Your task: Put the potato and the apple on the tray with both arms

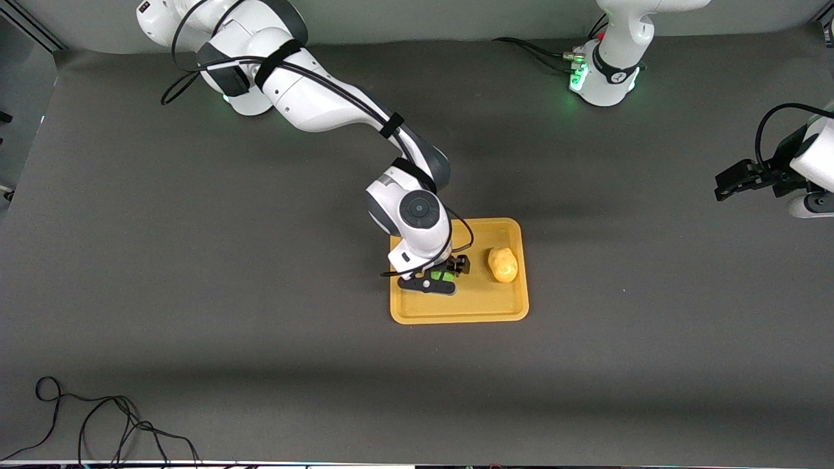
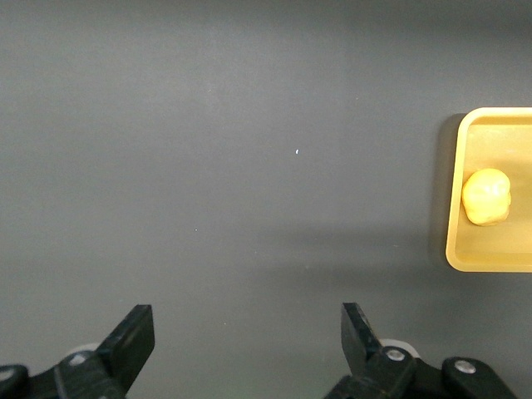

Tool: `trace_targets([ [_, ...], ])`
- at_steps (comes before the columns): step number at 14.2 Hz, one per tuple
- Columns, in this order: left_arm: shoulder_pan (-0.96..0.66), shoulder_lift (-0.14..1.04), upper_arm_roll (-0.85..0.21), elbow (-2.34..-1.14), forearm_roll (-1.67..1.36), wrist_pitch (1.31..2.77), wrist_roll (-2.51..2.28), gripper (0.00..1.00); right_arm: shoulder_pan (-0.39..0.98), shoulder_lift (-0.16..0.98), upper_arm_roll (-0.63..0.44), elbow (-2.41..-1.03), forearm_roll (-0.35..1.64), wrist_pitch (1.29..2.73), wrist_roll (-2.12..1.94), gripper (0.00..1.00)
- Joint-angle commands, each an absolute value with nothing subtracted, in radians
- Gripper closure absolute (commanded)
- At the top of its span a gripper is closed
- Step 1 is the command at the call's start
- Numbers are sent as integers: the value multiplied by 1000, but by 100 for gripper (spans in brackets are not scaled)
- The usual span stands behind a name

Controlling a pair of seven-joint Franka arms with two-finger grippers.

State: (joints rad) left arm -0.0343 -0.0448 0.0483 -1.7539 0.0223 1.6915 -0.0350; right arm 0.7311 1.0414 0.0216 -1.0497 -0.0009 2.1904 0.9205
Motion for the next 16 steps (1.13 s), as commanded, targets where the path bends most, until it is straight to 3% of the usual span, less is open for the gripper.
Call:
trace_targets([
  [1,-41,-58,58,-1752,32,1675,-23,0,707,990,25,-1040,17,2154,923,0],
  [5,-40,-60,60,-1752,31,1671,-21,0,637,850,23,-1067,92,2019,869,0],
  [12,-40,-60,60,-1752,31,1674,-12,0,460,487,11,-1431,97,1974,467,0],
  [16,-40,-61,60,-1752,32,1669,-11,0,365,388,5,-1471,95,1855,376,0],
])
